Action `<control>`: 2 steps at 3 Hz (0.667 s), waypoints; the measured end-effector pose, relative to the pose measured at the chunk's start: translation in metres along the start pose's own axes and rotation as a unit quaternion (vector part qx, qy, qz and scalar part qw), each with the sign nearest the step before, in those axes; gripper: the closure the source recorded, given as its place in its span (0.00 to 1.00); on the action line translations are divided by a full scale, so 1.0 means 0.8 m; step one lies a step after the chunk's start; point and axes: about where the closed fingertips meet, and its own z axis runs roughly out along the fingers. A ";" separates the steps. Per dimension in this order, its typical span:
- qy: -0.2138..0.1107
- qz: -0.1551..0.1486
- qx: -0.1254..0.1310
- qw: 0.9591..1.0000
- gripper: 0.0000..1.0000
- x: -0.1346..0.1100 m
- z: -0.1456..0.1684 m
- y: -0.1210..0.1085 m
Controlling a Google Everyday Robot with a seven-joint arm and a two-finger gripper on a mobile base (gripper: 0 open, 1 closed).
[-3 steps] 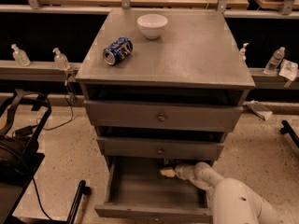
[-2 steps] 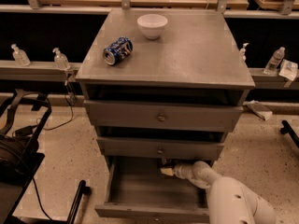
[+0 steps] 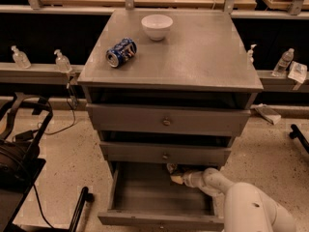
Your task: Pick 7up can from bottom drawer and place on counter
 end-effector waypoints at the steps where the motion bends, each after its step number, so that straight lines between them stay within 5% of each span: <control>1: -0.041 -0.011 -0.037 0.998 1.00 -0.003 -0.042 0.019; 2: -0.086 -0.024 -0.077 0.993 1.00 -0.001 -0.117 0.039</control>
Offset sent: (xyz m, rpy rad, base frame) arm -0.1335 -0.0550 0.1218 0.2855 -0.1764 0.1957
